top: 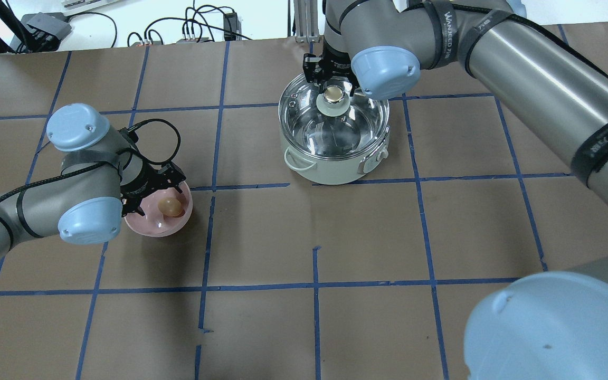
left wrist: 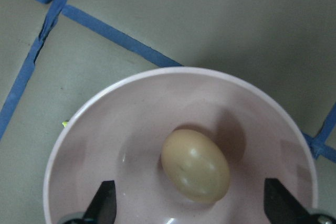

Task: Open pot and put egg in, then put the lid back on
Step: 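Close the left gripper on the egg while the right gripper grasps the lid knob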

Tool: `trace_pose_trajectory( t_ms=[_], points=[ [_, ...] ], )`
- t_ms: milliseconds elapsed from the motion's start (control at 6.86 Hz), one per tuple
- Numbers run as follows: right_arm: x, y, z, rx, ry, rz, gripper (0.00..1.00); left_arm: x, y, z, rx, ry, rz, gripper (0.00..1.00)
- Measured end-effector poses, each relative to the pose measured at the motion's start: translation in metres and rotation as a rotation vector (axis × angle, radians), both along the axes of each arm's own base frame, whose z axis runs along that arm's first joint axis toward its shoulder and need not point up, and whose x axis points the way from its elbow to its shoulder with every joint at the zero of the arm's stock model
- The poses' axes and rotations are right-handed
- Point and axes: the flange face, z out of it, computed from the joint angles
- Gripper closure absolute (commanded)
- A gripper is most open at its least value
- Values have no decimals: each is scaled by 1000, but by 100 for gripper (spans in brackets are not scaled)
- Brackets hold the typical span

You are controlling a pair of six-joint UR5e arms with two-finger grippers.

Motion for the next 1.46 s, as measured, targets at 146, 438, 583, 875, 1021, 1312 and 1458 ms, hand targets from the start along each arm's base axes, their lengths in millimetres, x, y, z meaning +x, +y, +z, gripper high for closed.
trace_pose_trajectory(
  t_ms=[146,438,583,875,1021,1312,1458],
  points=[
    [1,1,-2,4,0,1,38,0,0,-1,-7,-2,21,2],
    [5,3,-4,8,-1,3,44,0,3,-9,-15,-3,32,2],
    [7,5,-4,10,-4,4,50,-1,4,-13,-17,-1,33,5],
    [11,7,-5,19,-10,-5,63,-1,4,-19,-12,2,34,33],
    [11,8,-4,20,-11,-6,66,-1,4,-21,-8,2,34,42],
    [11,12,10,7,-14,2,67,-1,4,-23,-4,3,33,49],
    [9,16,22,1,-12,6,69,-1,4,-23,-3,4,33,54]
  ],
)
